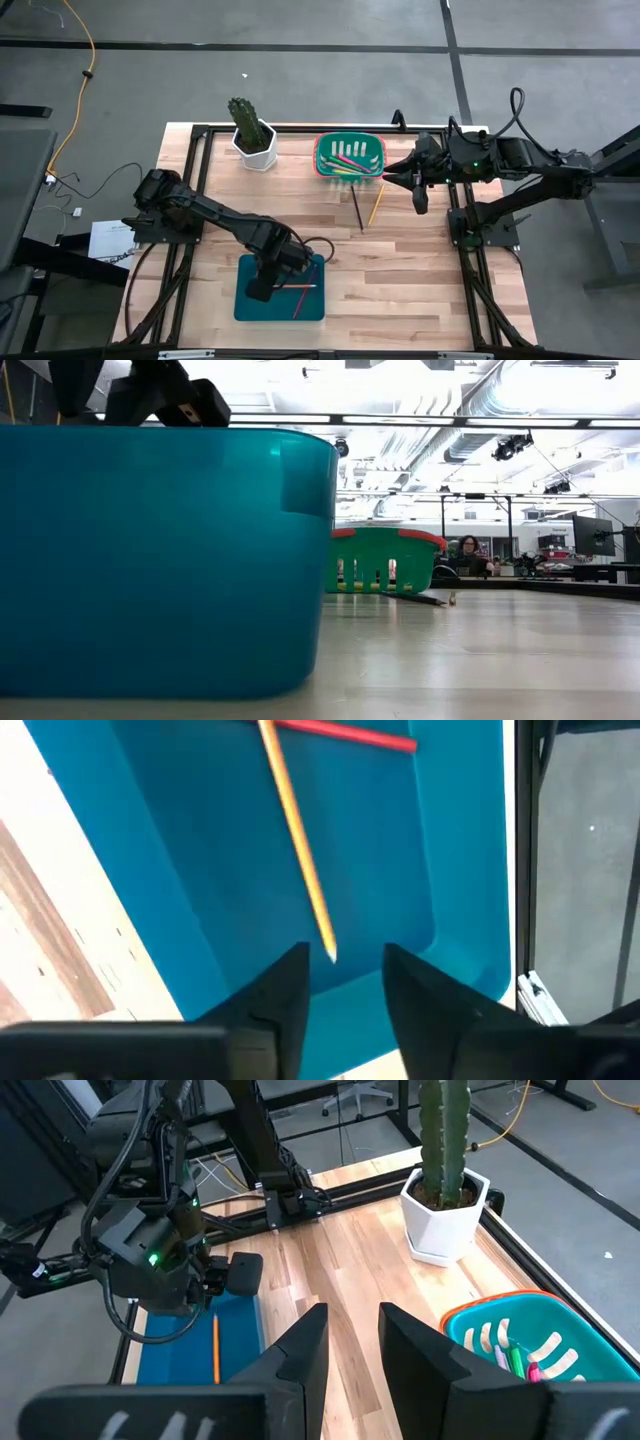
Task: Sort pens & pencils
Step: Put the yellow pencil into the blue bin
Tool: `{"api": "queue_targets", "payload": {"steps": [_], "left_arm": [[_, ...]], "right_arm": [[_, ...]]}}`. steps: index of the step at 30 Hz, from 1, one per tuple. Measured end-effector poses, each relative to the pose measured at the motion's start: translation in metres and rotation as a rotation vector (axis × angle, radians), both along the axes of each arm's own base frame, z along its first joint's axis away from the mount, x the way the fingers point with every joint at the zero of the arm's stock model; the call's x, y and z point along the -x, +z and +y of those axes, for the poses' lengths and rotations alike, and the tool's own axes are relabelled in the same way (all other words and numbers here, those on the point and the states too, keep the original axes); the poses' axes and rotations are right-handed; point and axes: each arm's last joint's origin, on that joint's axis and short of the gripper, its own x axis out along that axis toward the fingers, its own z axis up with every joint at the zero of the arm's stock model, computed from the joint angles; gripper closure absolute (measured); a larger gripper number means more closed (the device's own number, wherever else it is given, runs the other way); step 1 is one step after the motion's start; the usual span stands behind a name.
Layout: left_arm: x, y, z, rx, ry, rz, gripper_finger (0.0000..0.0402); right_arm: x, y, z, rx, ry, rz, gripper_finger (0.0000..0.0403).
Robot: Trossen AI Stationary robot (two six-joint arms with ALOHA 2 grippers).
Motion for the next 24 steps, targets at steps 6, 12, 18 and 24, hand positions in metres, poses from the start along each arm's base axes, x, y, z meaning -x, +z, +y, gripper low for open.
{"api": "queue_targets", "payload": {"steps": [6, 12, 18, 24], "left_arm": [[0.002, 0.006, 0.003, -0.067, -0.019, -0.043, 0.0263], [0.015, 0.034, 0.015, -0.152, 0.023, -0.16, 0.0291], [0.042, 0.08, 0.039, -0.246, 0.164, -0.339, 0.0312], [0.091, 0.132, 0.058, -0.326, 0.278, -0.572, 0.0314]], "right_arm": [[0.0, 0.0, 0.0, 0.0, 0.001, 0.0, 0.032], [0.0, 0.0, 0.0, -0.001, 0.001, 0.001, 0.032], [0.0, 0.0, -0.002, 0.009, -0.002, 0.001, 0.032], [0.022, 0.01, -0.004, 0.018, 0.003, -0.057, 0.032]]}}
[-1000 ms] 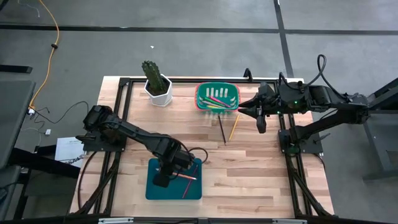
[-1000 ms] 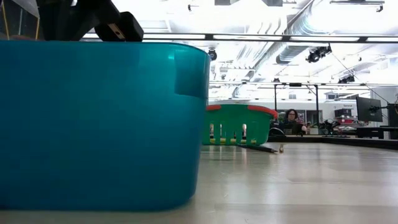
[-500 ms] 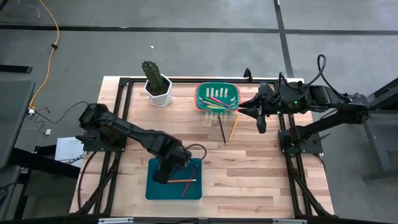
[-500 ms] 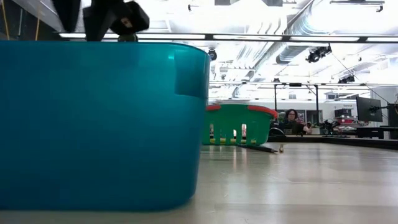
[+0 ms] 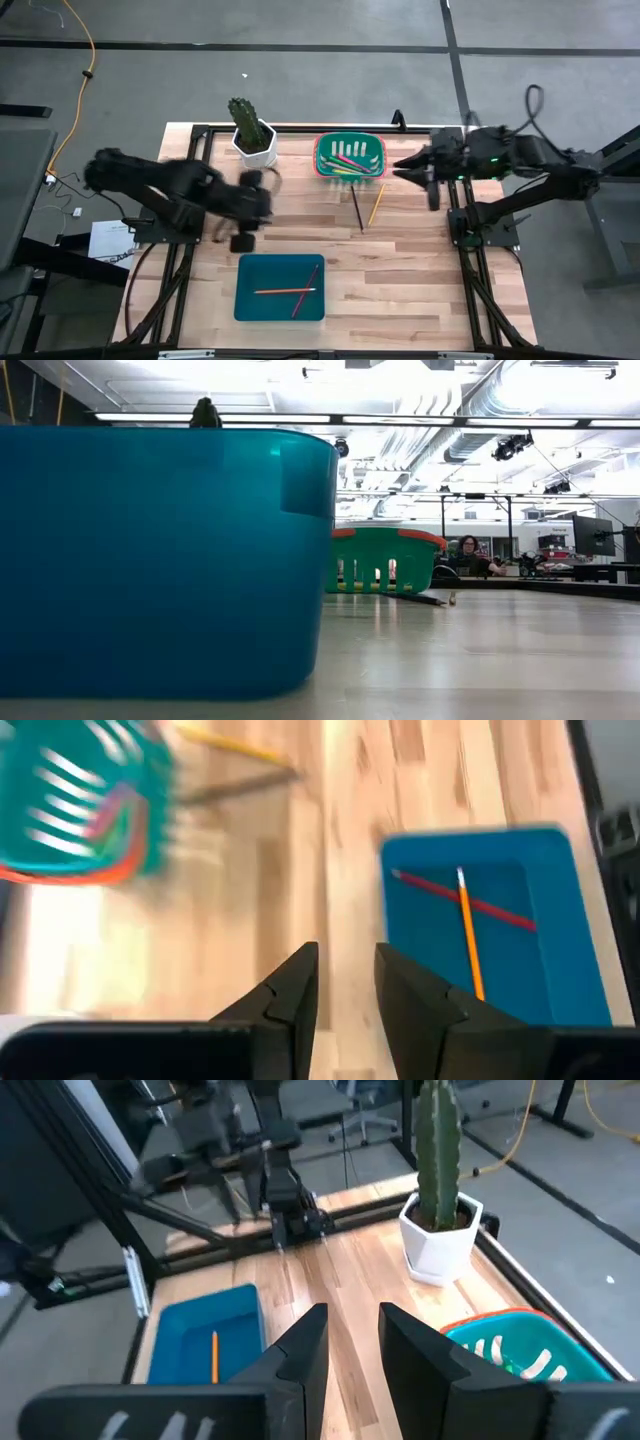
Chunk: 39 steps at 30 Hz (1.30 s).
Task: Sort pens & pencils
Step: Put the yellow pencil into the blue bin
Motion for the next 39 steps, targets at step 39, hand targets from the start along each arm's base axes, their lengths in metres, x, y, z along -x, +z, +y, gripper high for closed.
{"api": "queue_targets", "payload": {"steps": [39], "left_arm": [[0.209, -0.052, 0.039, 0.013, 0.011, -1.091, 0.0316]], "right_arm": [[0.009, -0.13, -0.002, -0.486, -0.288, -0.44, 0.032]]}}
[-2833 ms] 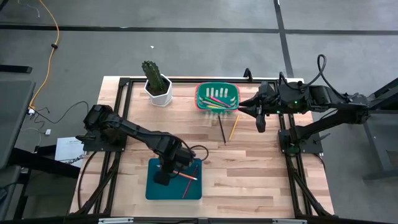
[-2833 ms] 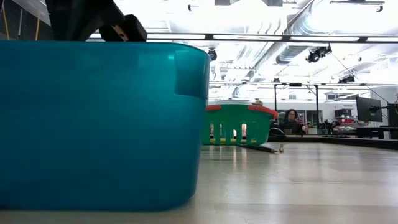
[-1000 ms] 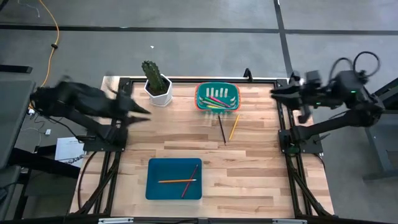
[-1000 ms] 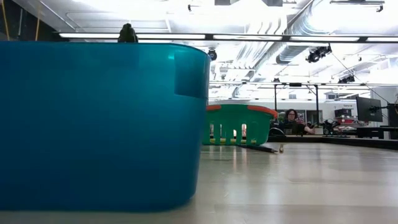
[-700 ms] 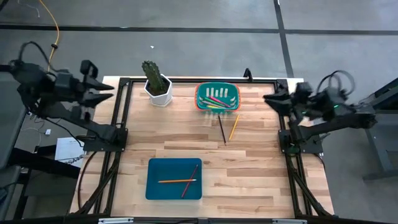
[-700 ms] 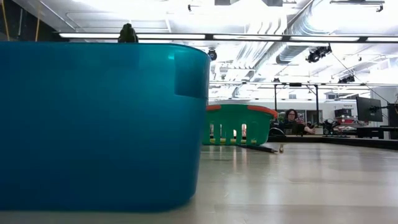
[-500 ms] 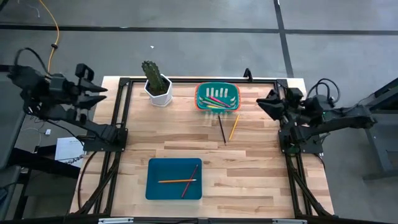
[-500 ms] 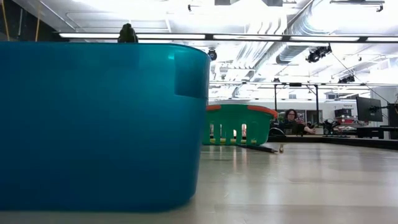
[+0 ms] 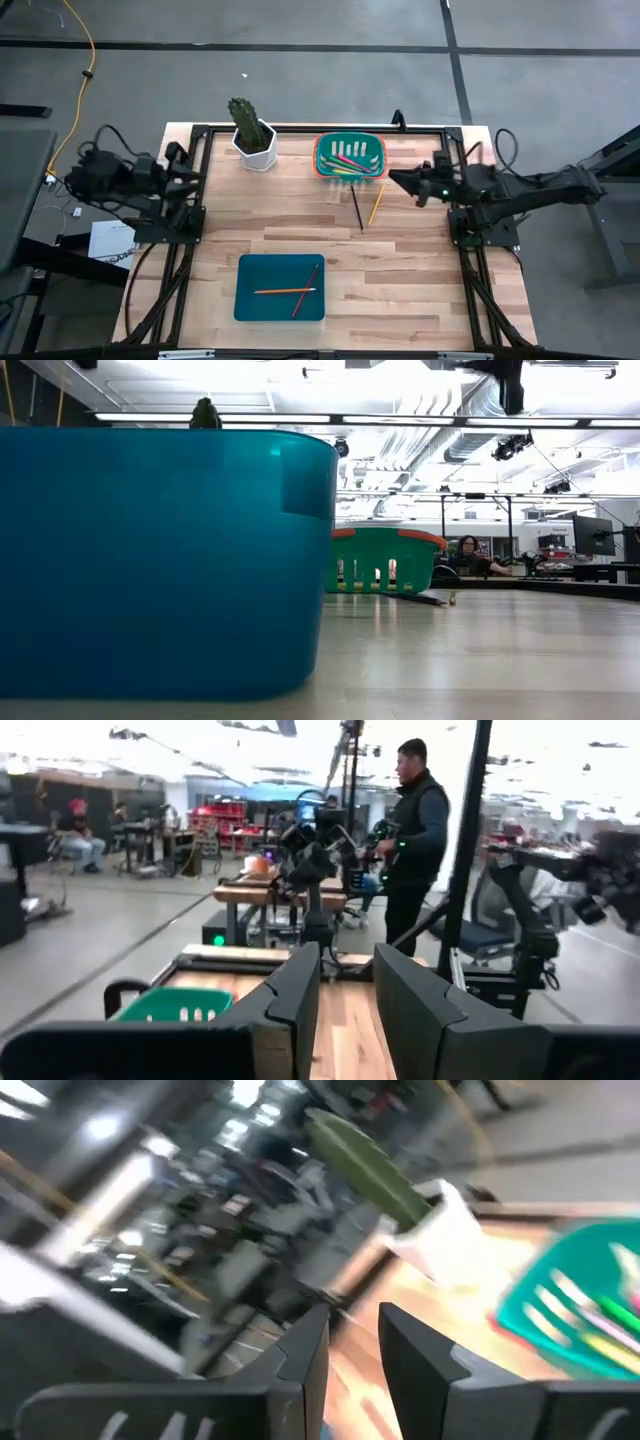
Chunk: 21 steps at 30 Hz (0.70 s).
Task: Sort pens & pencils
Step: Put the yellow pencil into the blue bin
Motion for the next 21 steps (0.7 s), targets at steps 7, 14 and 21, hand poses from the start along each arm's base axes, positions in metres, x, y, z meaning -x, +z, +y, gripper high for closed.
{"api": "queue_targets", "payload": {"steps": [7, 14, 21], "left_arm": [[-0.001, -0.029, 0.001, 0.062, 0.035, -0.008, 0.0316], [-0.008, -0.044, 0.0, 0.088, 0.053, 0.077, 0.0316], [-0.008, -0.043, 0.0, 0.11, 0.047, 0.057, 0.0316]], "right_arm": [[-0.015, -0.035, 0.002, -0.213, -0.118, 0.218, 0.032], [-0.033, -0.061, 0.015, -0.4, -0.247, 0.263, 0.032], [-0.055, -0.083, 0.023, -0.597, -0.311, 0.244, 0.032]]}}
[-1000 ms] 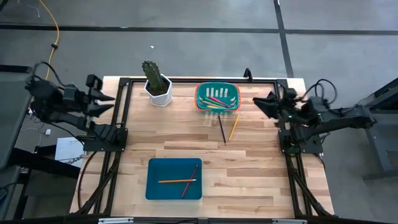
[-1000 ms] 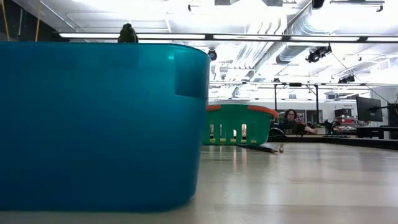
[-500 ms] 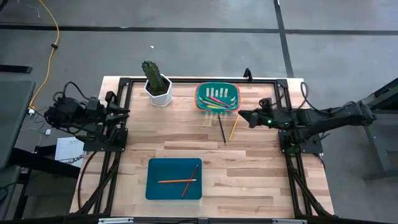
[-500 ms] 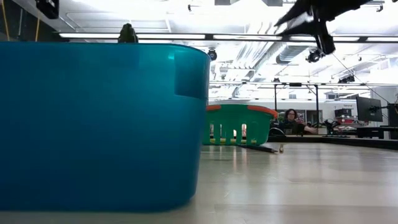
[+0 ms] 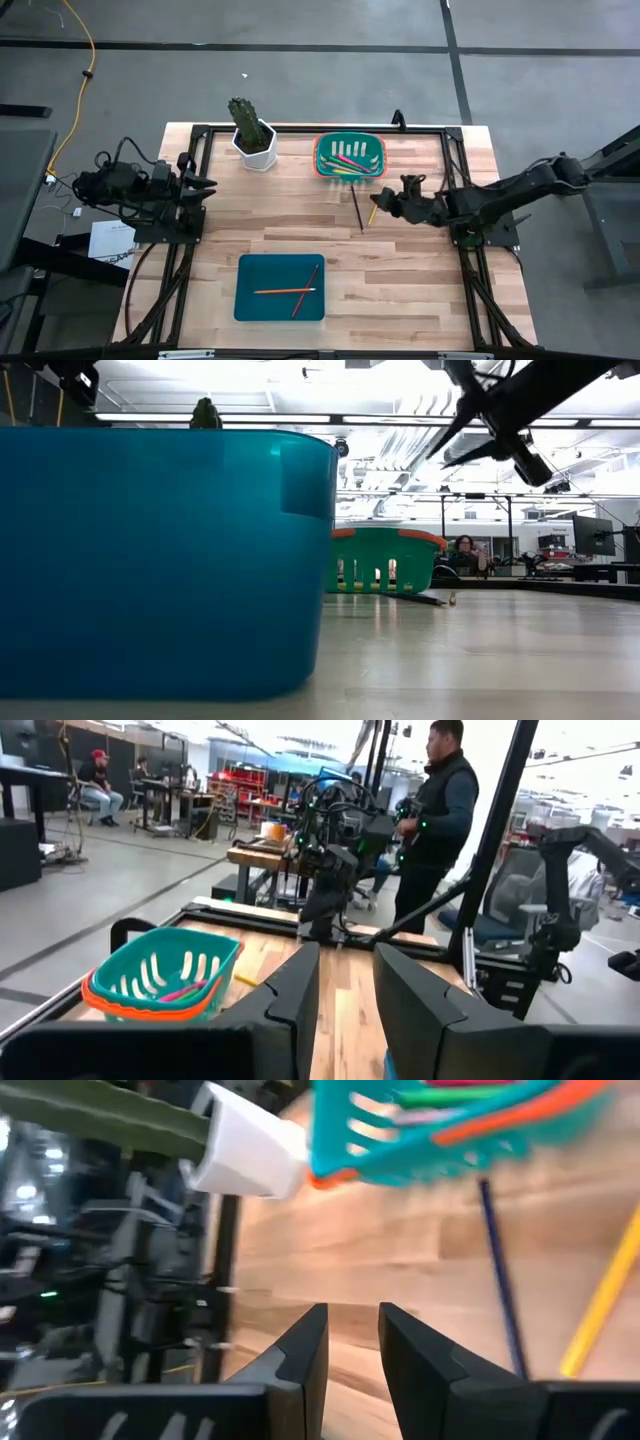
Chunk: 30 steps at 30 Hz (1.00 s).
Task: Sort pens & pencils
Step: Put the yellow pencil into the blue bin
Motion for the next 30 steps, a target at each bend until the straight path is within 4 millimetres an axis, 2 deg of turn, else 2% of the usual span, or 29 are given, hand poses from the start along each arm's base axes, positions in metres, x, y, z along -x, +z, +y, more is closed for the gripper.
{"api": "queue_targets", "payload": {"steps": [3, 6, 12, 16, 21, 25, 30], "left_arm": [[0.0, -0.001, 0.0, -0.001, 0.0, 0.005, 0.0316], [0.0, -0.001, 0.0, -0.001, -0.001, 0.007, 0.0316], [0.0, -0.002, 0.0, 0.001, -0.013, 0.015, 0.0316], [0.0, -0.003, 0.0, 0.01, -0.017, 0.026, 0.0316], [0.0, -0.004, 0.0, 0.026, -0.017, 0.031, 0.0316], [0.0, -0.003, 0.0, 0.018, -0.017, 0.032, 0.0316], [0.0, -0.003, -0.001, 0.024, -0.018, 0.03, 0.0316]], "right_arm": [[-0.009, -0.007, 0.0, -0.062, -0.006, 0.059, 0.032], [-0.016, -0.014, 0.0, -0.11, -0.008, 0.189, 0.032], [-0.028, -0.014, -0.003, -0.151, -0.054, 0.416, 0.032], [-0.041, -0.012, -0.008, -0.182, -0.061, 0.451, 0.032], [-0.057, -0.019, -0.014, -0.237, -0.028, 0.53, 0.032], [-0.06, -0.031, -0.016, -0.296, -0.058, 0.618, 0.032], [-0.065, -0.034, -0.014, -0.389, -0.153, 0.613, 0.032]]}}
